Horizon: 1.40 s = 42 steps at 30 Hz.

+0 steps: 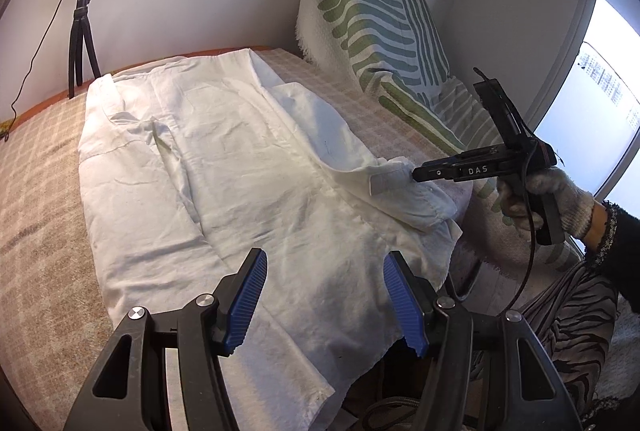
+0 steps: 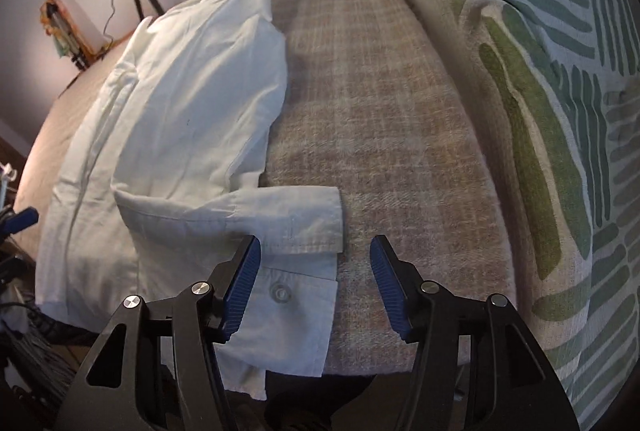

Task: Fold small clothes
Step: 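Fold the held sleeve across the shirt back and open the right gripper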

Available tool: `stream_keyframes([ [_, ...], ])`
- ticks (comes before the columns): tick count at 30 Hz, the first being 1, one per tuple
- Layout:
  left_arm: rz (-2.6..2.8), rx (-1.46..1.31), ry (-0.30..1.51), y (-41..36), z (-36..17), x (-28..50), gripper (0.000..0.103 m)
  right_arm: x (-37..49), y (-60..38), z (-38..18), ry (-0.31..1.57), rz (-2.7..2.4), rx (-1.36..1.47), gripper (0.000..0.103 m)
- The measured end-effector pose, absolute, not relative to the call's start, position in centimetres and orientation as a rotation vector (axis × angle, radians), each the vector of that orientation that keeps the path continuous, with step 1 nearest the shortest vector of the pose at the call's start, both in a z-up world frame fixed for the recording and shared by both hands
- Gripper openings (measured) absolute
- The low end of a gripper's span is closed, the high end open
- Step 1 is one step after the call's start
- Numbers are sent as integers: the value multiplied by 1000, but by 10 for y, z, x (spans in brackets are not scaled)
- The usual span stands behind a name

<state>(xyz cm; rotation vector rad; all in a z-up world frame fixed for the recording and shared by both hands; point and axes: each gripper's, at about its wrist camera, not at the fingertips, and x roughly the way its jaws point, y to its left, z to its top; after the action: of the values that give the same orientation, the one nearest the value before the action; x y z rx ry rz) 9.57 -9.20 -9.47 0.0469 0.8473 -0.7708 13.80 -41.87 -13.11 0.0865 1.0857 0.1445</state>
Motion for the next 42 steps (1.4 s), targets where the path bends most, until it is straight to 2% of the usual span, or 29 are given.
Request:
stream_keyframes([
  [1, -769, 46, 851, -93, -96, 96, 62, 138, -416, -132, 1087, 166, 81, 23],
  [2, -768, 45, 854, -93, -97, 96, 62, 137, -412, -134, 1095, 188, 72, 0],
  [10, -767, 19, 858, -92, -95, 98, 62, 109, -384, -99, 944, 251, -43, 0],
  [11, -767, 18, 854, -92, -93, 97, 62, 112, -386, -102, 957, 222, -53, 6],
  [14, -766, 18, 845, -90, -91, 94, 62, 124, -403, -115, 1015, 156, -7, 35],
  [22, -744, 1, 878, -88, -102, 97, 62, 146, -422, -138, 1082, 119, 43, 37],
  [23, -742, 1, 879, -88, -103, 97, 62, 147, -420, -138, 1084, 131, 44, 29],
  [24, -741, 1, 882, -89, -104, 98, 62, 147, -418, -138, 1080, 153, 51, 6],
  [27, -743, -2, 884, -90, -104, 98, 62, 142, -410, -133, 1063, 168, 27, 3],
  [36, -752, -24, 871, -87, -96, 98, 62, 68, -363, -69, 839, 337, -56, 4],
  [38, -752, -25, 871, -86, -95, 96, 62, 47, -343, -64, 845, 483, -72, 8],
  [41, -759, -37, 880, -85, -95, 93, 62, 22, -314, -62, 862, 656, -164, 27],
  [42, -763, -44, 886, -85, -96, 91, 62, 18, -309, -63, 863, 679, -184, 28],
])
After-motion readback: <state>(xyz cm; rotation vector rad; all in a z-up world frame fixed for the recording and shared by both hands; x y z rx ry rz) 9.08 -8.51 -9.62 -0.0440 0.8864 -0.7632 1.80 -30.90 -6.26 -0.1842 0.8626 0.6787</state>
